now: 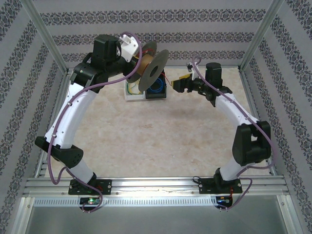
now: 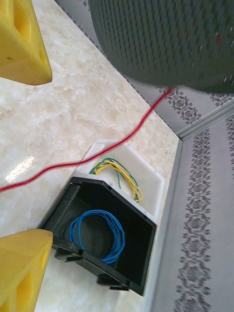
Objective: Wrap the cables
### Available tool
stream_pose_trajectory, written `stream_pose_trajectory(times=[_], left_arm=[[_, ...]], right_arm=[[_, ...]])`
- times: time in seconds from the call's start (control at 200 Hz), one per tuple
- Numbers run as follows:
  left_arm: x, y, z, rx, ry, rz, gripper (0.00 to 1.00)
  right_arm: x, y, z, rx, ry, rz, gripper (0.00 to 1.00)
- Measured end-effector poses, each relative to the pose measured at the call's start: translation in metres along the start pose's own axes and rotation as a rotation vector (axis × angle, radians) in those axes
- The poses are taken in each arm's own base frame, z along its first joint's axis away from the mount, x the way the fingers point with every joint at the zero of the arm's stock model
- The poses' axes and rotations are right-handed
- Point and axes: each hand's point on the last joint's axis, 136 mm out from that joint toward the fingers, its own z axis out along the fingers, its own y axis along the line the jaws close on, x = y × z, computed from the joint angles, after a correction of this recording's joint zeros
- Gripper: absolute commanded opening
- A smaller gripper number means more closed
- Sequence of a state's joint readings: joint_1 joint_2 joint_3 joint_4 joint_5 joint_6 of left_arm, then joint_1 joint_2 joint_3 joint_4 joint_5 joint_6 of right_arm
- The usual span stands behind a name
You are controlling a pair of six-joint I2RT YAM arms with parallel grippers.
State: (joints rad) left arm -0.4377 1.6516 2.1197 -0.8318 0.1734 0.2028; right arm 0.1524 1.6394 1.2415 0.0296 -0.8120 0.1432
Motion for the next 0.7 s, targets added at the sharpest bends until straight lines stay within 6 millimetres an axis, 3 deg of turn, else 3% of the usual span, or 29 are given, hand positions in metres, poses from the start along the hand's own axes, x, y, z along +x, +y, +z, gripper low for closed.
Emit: stream_pose_trajectory(times=[0.19, 0.47, 0.61, 0.704], left_arm=[[0.004, -0.003, -0.002, 0.018, 0.019, -0.006, 0.00], [-0.015, -0.004, -0.017, 0.026, -0.034, -0.003, 0.00], [-0.016, -0.004, -0.017, 0.026, -0.037, -0.006, 0.00], [-0.016, -0.004, -0.014, 0.030, -0.032, -0.009, 0.00]], right_arm=[[0.016, -0.011, 0.016, -0.065, 0.034, 0.080, 0.77], [0.012, 0.001, 0.018, -0.157, 0.020, 0.105, 0.70], [0.009, 0.005, 0.018, -0.181, 0.013, 0.103, 0.63], [0.008, 0.006, 0.017, -0.190, 0.009, 0.105, 0.50]])
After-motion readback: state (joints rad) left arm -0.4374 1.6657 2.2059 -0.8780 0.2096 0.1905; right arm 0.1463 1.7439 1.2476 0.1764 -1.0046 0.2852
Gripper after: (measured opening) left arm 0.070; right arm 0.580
